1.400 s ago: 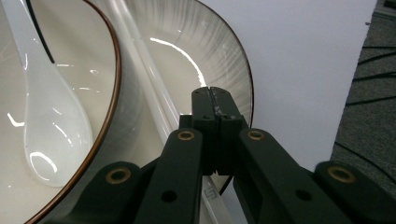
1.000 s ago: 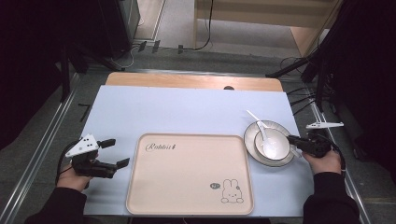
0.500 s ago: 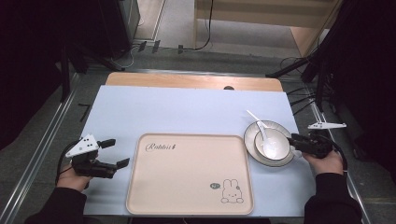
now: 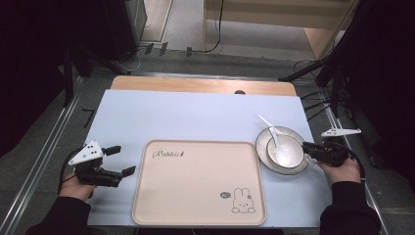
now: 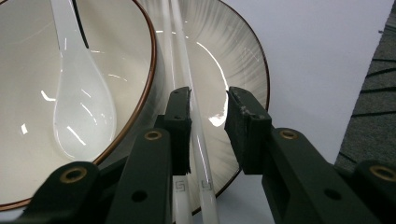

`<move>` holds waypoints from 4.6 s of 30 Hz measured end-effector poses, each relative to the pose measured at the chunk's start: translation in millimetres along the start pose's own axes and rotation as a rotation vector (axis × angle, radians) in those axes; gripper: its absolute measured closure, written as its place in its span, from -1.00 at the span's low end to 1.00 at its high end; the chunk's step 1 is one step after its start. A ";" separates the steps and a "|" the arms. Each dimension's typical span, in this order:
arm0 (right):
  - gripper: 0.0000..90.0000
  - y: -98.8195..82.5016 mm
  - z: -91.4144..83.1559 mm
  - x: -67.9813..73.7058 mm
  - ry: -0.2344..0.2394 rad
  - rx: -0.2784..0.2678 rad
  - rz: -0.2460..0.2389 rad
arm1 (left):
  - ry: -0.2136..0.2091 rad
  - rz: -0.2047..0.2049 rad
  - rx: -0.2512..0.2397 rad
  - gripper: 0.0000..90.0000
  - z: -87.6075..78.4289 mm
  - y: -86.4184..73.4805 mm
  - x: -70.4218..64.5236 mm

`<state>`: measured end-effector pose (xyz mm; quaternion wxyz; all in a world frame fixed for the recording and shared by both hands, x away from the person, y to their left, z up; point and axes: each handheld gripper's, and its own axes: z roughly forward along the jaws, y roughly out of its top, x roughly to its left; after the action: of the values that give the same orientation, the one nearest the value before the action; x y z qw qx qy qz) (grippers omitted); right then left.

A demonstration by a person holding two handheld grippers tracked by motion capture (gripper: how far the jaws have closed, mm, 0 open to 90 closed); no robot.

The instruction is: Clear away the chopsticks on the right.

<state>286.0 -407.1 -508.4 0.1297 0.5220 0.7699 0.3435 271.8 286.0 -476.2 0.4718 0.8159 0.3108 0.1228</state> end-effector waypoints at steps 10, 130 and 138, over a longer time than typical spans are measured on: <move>0.83 -3.0 8.5 -8.6 0.038 0.020 0.026 | 0.001 0.002 0.002 -0.83 0.1 0.0 -0.2; -0.15 -7.0 -4.3 190.8 0.160 -0.119 -0.009 | -0.012 0.011 -0.009 -0.83 2.2 3.8 0.1; -0.25 4.3 -26.9 163.9 0.151 -0.183 -0.027 | -0.011 0.011 -0.004 -0.83 1.5 3.1 0.2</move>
<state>205.0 -270.4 -459.9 0.1232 0.4702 0.7497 0.4490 273.9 283.9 -474.4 0.4745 0.8174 0.3034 0.1214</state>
